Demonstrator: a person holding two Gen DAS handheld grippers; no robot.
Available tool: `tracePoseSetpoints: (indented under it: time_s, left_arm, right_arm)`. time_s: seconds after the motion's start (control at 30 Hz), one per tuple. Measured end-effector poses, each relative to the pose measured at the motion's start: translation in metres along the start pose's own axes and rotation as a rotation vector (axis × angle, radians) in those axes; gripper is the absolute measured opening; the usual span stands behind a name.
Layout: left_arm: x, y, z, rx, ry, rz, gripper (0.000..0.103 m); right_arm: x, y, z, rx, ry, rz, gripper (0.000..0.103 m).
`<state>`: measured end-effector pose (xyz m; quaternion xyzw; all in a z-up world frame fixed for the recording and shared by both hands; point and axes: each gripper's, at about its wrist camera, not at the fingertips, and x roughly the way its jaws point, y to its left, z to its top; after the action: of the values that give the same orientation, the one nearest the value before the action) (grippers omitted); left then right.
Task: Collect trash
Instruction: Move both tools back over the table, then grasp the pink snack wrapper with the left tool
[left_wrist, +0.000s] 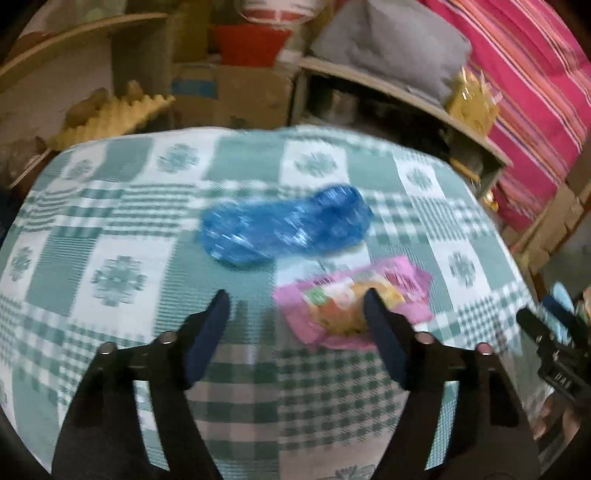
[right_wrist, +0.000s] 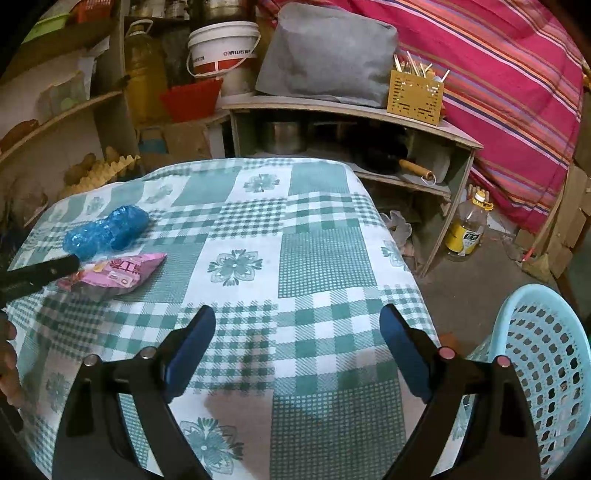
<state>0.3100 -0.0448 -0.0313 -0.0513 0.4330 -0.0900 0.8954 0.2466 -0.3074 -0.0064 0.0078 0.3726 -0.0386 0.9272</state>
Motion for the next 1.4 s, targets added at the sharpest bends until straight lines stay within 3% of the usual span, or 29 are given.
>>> tracePoseSetpoints:
  time_s: [0.17, 0.27, 0.6, 0.8, 0.83, 0.87, 0.93, 1.07, 1.3, 1.4]
  left_arm:
    - [0.009, -0.013, -0.007, 0.064, 0.032, -0.014, 0.017]
    - [0.007, -0.018, -0.010, 0.091, 0.020, -0.022, 0.001]
    - [-0.030, -0.014, -0.014, 0.134, -0.091, -0.009, 0.000]
    - [-0.028, 0.001, -0.007, 0.104, -0.064, 0.000, 0.000]
    - [-0.026, -0.001, -0.006, 0.113, -0.059, -0.004, 0.008]
    - [-0.024, -0.005, -0.005, 0.126, -0.054, -0.005, 0.033]
    - [-0.024, -0.014, -0.005, 0.153, -0.082, 0.007, 0.065]
    - [-0.009, -0.029, -0.004, 0.198, -0.068, -0.002, 0.067]
    - [0.031, -0.037, 0.020, 0.223, 0.030, -0.082, 0.067]
    - [0.045, -0.046, 0.015, 0.278, 0.056, -0.042, 0.066]
  right_arm:
    - [-0.002, -0.002, -0.002, 0.002, -0.004, 0.000, 0.089]
    - [-0.003, -0.001, -0.002, -0.003, -0.004, -0.003, 0.089]
    - [-0.005, 0.028, -0.004, -0.052, -0.020, 0.004, 0.089]
    - [-0.004, 0.039, -0.008, -0.084, -0.015, -0.016, 0.089]
    - [-0.005, 0.038, -0.008, -0.088, -0.018, -0.023, 0.089]
    - [-0.005, 0.036, -0.008, -0.088, -0.020, -0.030, 0.089]
    - [-0.006, 0.027, -0.007, -0.074, -0.019, -0.034, 0.089]
    - [-0.006, 0.003, 0.000, -0.008, -0.020, -0.017, 0.089]
    - [0.004, -0.022, 0.008, 0.055, -0.015, 0.004, 0.089]
    - [0.008, -0.027, 0.009, 0.054, -0.011, -0.002, 0.089]
